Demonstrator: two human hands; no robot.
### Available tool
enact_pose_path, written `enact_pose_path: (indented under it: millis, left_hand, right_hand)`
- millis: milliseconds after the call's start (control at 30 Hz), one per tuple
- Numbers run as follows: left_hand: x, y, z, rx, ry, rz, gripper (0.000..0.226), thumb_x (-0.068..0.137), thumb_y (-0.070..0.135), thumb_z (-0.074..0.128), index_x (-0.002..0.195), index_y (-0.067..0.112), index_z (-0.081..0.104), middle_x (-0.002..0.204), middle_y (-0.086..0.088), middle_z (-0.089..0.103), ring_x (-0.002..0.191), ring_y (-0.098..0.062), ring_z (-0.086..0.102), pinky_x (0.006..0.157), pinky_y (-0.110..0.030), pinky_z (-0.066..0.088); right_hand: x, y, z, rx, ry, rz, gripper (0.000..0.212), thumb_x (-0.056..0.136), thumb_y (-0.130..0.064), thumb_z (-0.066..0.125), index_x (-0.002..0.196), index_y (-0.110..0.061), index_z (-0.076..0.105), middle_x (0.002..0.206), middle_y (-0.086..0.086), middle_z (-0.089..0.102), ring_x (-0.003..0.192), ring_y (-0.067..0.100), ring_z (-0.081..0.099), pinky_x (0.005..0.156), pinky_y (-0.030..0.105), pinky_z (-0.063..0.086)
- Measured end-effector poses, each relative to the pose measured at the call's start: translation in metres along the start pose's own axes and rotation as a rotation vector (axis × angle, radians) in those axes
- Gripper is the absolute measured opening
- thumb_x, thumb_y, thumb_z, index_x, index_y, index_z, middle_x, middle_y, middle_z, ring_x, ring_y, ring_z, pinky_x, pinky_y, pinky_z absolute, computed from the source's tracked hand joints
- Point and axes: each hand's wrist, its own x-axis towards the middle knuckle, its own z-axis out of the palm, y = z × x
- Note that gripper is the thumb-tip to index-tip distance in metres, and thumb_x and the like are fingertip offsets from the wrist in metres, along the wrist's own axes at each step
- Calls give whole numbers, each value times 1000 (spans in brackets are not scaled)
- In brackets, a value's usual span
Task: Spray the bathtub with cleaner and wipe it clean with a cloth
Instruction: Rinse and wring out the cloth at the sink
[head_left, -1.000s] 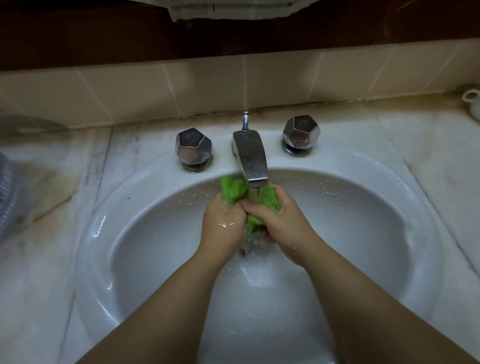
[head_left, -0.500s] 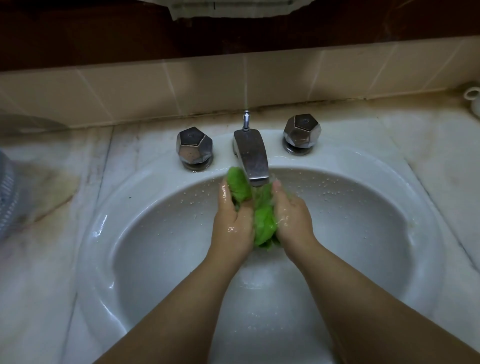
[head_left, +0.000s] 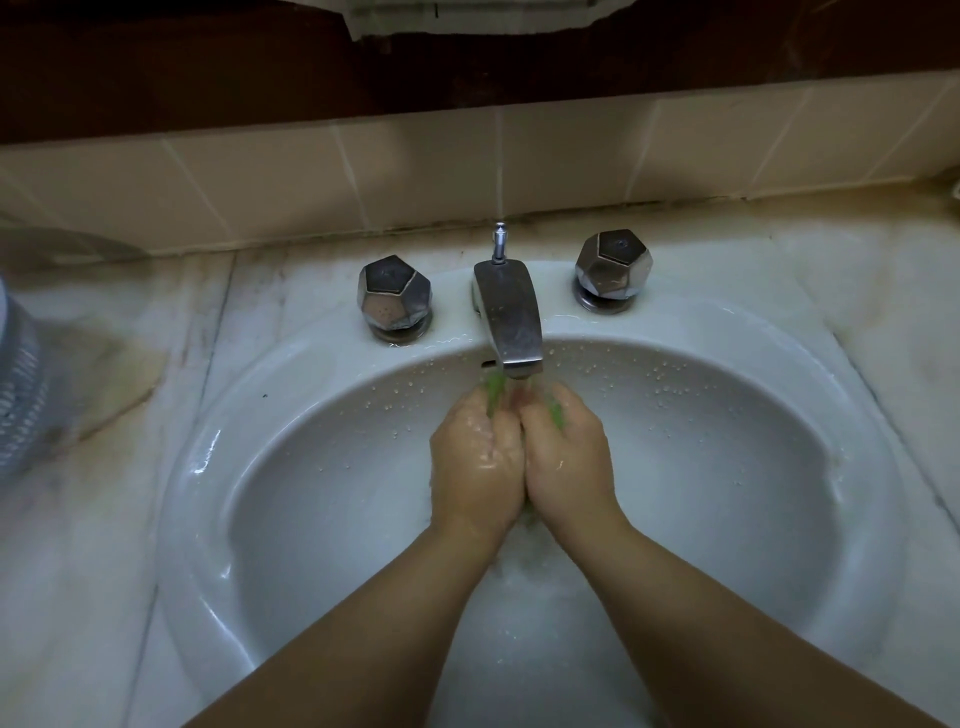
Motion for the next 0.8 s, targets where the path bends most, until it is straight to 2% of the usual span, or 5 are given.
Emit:
enact_pose_path:
  millis: [233, 533, 633, 733, 800]
  left_hand:
    - [0, 0, -3, -21, -23, -33, 23, 99, 36, 56, 77, 34, 62, 71, 9, 68, 66, -4, 65, 54, -17, 46]
    - [3, 1, -6, -51, -48, -38, 21, 89, 28, 59, 68, 29, 61, 63, 10, 64, 59, -3, 55, 53, -18, 42]
    - [3, 1, -7, -1, -109, -22, 13, 89, 39, 53, 80, 35, 61, 70, 12, 66, 67, -3, 61, 55, -17, 41]
    - [1, 1, -7, -102, -173, -32, 19, 92, 34, 42, 110, 37, 48, 90, 7, 67, 77, -6, 64, 65, -31, 52]
    - [1, 1, -9, -175, -196, -33, 26, 94, 22, 43, 110, 40, 50, 96, 7, 66, 81, -5, 64, 70, -32, 53]
  right_hand:
    - [6, 5, 1, -130, 101, 62, 30, 102, -33, 56, 74, -23, 61, 67, -3, 64, 60, 7, 57, 49, 14, 38]
    - [11, 4, 0, -69, 67, 97, 35, 86, -26, 53, 53, -21, 43, 51, -8, 41, 55, 12, 40, 52, 31, 34]
    - [11, 4, -2, 2, 102, 150, 34, 97, -17, 51, 64, -22, 46, 63, -8, 46, 65, 14, 44, 63, 34, 38]
    - [12, 0, -4, 69, 100, 276, 17, 100, -28, 44, 100, -15, 55, 87, 0, 60, 83, 19, 58, 76, 37, 48]
    - [16, -1, -5, 203, 51, 411, 46, 84, -51, 46, 115, -18, 58, 105, 10, 69, 98, 28, 67, 90, 48, 55]
